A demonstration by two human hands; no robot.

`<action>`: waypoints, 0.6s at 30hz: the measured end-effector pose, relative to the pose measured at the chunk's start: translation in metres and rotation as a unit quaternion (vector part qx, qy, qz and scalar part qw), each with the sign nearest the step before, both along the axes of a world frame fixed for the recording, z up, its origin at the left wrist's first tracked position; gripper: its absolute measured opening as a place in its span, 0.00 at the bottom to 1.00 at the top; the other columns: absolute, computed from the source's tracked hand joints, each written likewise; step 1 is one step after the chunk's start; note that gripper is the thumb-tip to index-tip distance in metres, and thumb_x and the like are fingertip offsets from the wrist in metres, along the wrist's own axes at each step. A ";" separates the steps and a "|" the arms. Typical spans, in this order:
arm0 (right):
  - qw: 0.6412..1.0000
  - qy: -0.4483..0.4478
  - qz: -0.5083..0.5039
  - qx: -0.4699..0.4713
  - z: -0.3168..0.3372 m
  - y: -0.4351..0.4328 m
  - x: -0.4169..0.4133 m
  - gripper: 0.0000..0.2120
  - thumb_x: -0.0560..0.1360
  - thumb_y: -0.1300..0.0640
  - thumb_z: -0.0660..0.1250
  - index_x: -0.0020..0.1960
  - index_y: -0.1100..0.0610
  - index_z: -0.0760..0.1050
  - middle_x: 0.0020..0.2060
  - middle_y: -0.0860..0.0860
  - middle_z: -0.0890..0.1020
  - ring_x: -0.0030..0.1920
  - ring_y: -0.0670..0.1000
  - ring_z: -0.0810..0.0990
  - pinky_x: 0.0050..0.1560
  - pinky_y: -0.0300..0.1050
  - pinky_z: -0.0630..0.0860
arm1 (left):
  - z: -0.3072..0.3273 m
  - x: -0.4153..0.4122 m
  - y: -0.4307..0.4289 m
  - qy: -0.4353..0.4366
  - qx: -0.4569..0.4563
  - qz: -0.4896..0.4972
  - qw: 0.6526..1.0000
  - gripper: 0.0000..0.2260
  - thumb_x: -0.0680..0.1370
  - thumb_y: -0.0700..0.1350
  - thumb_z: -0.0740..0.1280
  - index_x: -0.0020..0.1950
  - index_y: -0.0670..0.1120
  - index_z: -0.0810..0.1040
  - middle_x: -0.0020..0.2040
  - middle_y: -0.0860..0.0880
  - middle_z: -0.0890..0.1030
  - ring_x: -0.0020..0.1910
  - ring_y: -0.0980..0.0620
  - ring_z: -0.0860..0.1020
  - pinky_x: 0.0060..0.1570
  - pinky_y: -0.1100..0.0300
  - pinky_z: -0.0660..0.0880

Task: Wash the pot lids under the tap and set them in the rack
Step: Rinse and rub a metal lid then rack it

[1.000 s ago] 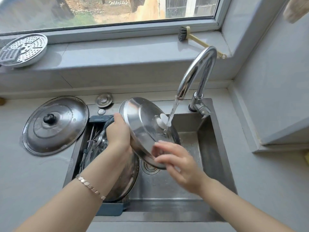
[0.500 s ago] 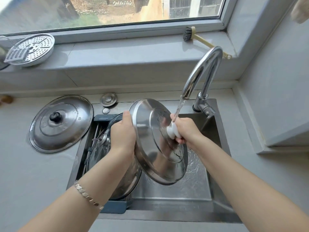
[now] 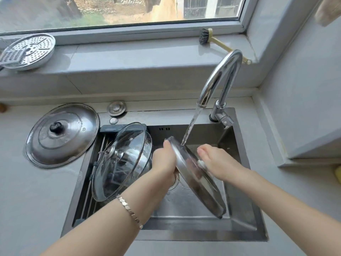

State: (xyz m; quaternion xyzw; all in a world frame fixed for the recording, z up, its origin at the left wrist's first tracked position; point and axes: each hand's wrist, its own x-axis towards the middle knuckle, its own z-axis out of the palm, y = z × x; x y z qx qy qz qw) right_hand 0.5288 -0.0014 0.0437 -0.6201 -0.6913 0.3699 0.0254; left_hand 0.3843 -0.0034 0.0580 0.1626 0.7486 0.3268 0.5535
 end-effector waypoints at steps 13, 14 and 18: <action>0.993 -0.109 -0.039 -0.003 0.047 -0.004 0.053 0.14 0.73 0.66 0.56 0.54 0.54 0.72 0.47 0.57 0.80 0.46 0.58 0.77 0.43 0.48 0.75 | -0.010 0.017 -0.014 -0.123 -0.106 -0.150 0.975 0.18 0.82 0.50 0.54 0.42 0.39 0.74 0.43 0.41 0.79 0.43 0.46 0.79 0.49 0.51 0.76; 0.993 -0.085 -0.075 -0.022 0.046 0.000 0.063 0.14 0.73 0.67 0.57 0.54 0.54 0.73 0.46 0.56 0.80 0.44 0.56 0.77 0.40 0.45 0.74 | -0.018 0.011 -0.021 -0.069 -0.110 -0.179 0.975 0.16 0.81 0.50 0.56 0.50 0.39 0.74 0.44 0.44 0.78 0.45 0.47 0.77 0.53 0.51 0.75; 0.957 0.103 -0.241 -0.127 0.035 0.001 0.097 0.15 0.73 0.72 0.59 0.55 0.59 0.76 0.38 0.57 0.79 0.32 0.52 0.75 0.31 0.41 0.71 | -0.035 -0.006 -0.048 -0.030 -0.136 -0.183 0.973 0.29 0.77 0.60 0.59 0.72 0.43 0.63 0.59 0.44 0.75 0.57 0.44 0.74 0.58 0.52 0.72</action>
